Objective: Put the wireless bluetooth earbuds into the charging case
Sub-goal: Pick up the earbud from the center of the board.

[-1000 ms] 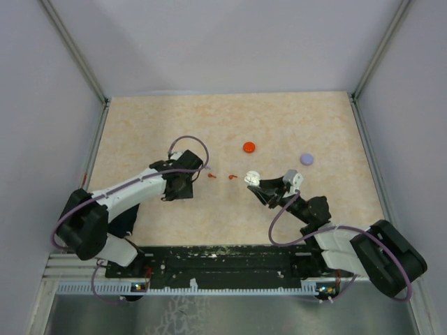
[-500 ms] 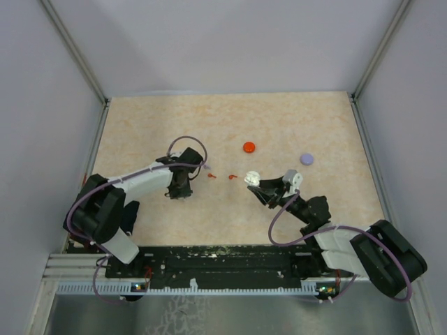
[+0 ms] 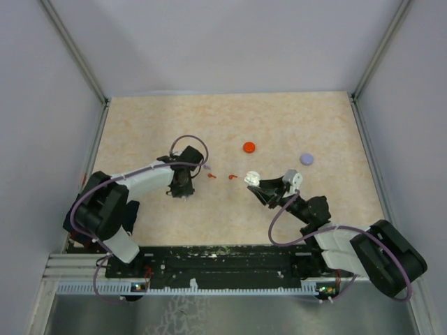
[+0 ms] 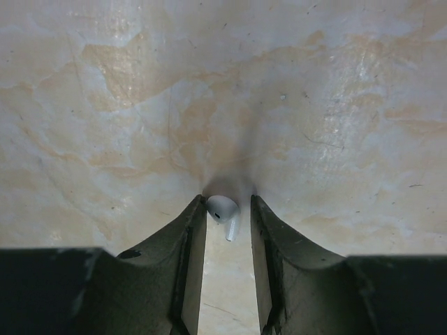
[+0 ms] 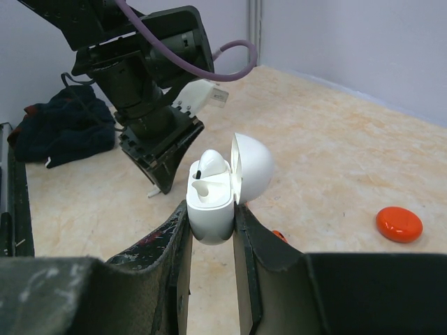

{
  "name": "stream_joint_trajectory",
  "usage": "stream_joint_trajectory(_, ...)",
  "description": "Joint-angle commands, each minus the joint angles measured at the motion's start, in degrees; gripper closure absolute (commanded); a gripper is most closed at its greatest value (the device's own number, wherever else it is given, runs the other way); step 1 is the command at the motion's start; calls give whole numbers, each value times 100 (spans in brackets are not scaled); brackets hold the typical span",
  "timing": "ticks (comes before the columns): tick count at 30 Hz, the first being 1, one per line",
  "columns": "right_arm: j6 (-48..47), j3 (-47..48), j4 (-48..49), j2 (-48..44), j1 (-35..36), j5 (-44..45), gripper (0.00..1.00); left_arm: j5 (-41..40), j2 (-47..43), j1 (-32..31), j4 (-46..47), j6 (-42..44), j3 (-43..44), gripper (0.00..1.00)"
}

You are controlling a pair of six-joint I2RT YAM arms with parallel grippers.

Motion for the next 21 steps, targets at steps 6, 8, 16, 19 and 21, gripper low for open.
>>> stream_joint_trajectory(6, 1, 177, 252, -41, 57, -51, 100, 507, 104, -21, 193, 292, 215, 62)
stream_joint_trajectory(8, 1, 178, 239, -40, 56, -59, 100, 461, 80, -49, 107, 279, 223, 62)
stream_joint_trajectory(16, 12, 186, 239, -40, 57, -68, 100, 209, 111, -195, -112, 248, 361, 63)
stream_joint_trajectory(19, 10, 186, 239, -37, 57, -70, 100, 299, 132, -217, 54, 451, 420, 63)
stream_joint_trajectory(21, 10, 186, 230, -39, 57, -82, 100, 418, 180, -217, 145, 497, 456, 63)
